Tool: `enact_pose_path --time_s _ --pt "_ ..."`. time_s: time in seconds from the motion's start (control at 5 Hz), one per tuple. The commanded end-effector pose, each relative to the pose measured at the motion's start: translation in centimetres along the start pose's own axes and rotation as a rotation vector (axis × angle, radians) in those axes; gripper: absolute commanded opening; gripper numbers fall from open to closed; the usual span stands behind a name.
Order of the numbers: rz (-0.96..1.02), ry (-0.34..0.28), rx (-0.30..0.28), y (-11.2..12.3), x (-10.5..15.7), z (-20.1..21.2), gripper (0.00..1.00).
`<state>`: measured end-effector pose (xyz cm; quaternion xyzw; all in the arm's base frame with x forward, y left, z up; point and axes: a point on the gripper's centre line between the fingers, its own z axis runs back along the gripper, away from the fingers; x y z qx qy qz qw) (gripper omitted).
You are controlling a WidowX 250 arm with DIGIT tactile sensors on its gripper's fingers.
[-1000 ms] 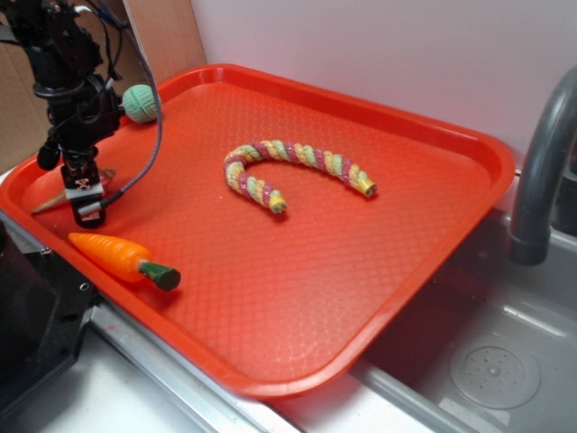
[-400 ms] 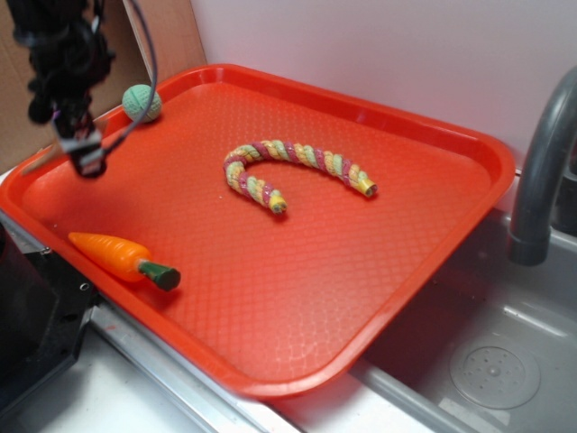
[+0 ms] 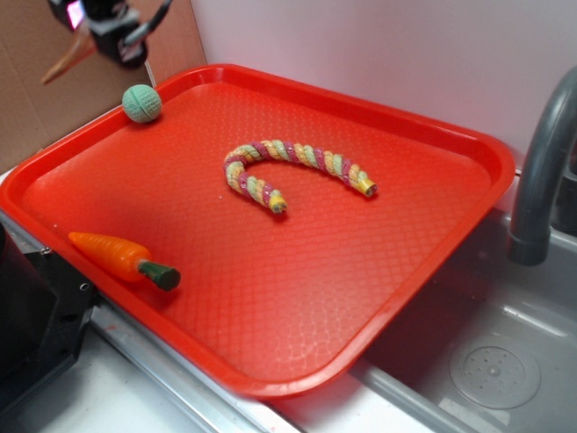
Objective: Grab the shell.
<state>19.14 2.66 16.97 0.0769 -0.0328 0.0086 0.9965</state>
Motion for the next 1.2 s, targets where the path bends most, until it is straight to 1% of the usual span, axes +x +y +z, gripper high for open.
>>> enact_pose_path --time_s 0.0,0.2,0.4,0.6,0.8,1.0 --pt "0.316 0.042 -0.203 -2.0 1.0 2.8 0.0" --pt "0.38 0.046 -0.3 -3.4 1.1 1.9 0.0" --pt "0.399 0.043 -0.296 -4.3 1.5 1.6 0.0" --pt "0.404 0.037 -0.286 -4.2 1.6 1.5 0.0" --pt "0.411 0.017 -0.276 -3.8 1.6 1.1 0.0" --pt "0.388 0.005 -0.255 -3.8 1.4 1.0 0.0"
